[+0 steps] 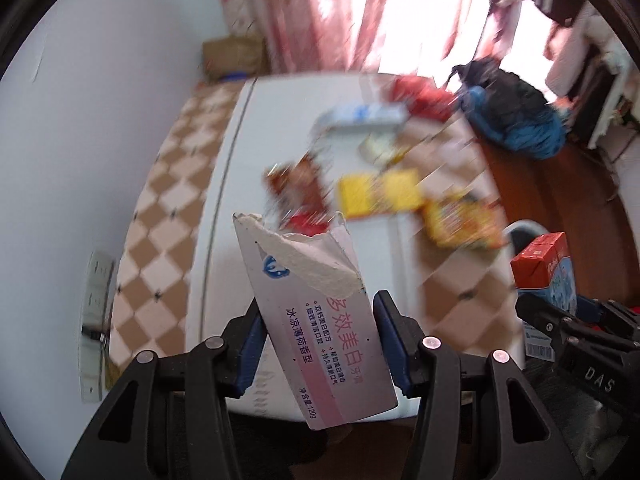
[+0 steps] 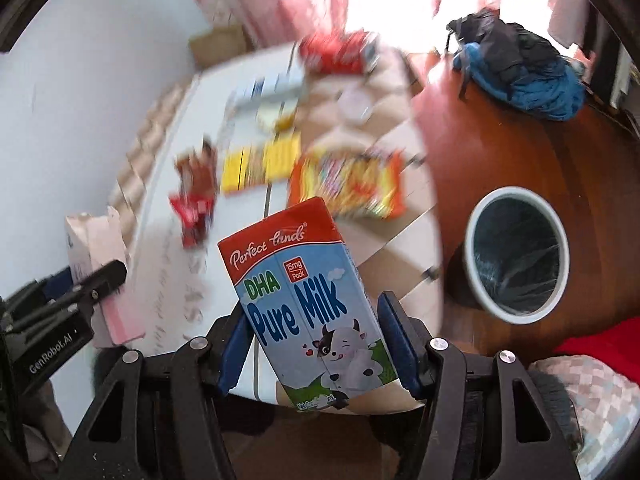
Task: Collect trash
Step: 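Carry the tissue pack and milk carton with both tools over the white bin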
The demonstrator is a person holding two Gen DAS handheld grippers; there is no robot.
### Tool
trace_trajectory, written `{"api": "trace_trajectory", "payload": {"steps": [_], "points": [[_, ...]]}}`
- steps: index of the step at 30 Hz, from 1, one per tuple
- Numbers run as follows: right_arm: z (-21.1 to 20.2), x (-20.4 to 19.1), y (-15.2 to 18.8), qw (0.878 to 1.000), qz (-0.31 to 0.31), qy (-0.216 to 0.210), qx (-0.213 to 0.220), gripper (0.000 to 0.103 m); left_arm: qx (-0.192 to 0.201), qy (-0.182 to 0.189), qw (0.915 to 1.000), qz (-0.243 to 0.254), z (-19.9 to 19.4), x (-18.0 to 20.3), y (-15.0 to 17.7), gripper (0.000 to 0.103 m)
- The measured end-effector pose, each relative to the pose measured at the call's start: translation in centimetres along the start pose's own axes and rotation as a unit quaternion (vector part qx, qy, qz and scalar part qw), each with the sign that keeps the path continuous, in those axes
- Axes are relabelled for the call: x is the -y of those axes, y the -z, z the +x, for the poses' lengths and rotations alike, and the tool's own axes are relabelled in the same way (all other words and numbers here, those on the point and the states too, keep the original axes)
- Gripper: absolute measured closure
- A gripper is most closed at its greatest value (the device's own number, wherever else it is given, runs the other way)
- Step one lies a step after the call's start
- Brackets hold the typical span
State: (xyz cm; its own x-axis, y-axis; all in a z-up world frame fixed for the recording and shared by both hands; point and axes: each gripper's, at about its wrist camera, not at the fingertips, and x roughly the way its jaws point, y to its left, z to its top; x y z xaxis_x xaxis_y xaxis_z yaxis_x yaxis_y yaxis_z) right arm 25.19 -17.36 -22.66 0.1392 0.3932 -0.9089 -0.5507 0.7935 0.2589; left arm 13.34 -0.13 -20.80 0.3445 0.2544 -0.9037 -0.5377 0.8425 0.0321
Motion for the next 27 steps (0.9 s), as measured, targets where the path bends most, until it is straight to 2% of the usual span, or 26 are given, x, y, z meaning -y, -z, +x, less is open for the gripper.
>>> {"api": "trace_trajectory", "payload": {"steps": [5,10,14,17,21,27], "points": [[-5.8,5.8,-1.7,0.998,0.046,0.005,0.052,0.040,0.041,0.061,0.9964,0.042,-3.1,6.8,-4.1,0.054],[-8.7,14.1,-2.6,0.992,0.086,0.035,0.082,0.040,0.041,0.123,0.9873,0.091,-2.6,16.0,-7.0,0.054],[-7.3,21.9,-2.6,0.987,0.138,0.045,0.068,0.040,-0.003,0.170,0.9781,0.120,1.6,23.7,-8.2,0.054],[-4.7,26.7,-2.2,0.983,0.171,0.048,0.044,0.040,-0.047,0.190,0.9710,0.138,5.7,28.4,-8.6,0.054],[-0.2,32.0,-1.8,0.976,0.209,0.056,0.004,0.041,-0.106,0.203,0.9619,0.150,11.4,33.4,-8.8,0.053],[5.4,37.6,-1.1,0.966,0.251,0.053,-0.040,0.041,-0.176,0.212,0.9507,0.142,17.1,37.7,-9.0,0.051]]}}
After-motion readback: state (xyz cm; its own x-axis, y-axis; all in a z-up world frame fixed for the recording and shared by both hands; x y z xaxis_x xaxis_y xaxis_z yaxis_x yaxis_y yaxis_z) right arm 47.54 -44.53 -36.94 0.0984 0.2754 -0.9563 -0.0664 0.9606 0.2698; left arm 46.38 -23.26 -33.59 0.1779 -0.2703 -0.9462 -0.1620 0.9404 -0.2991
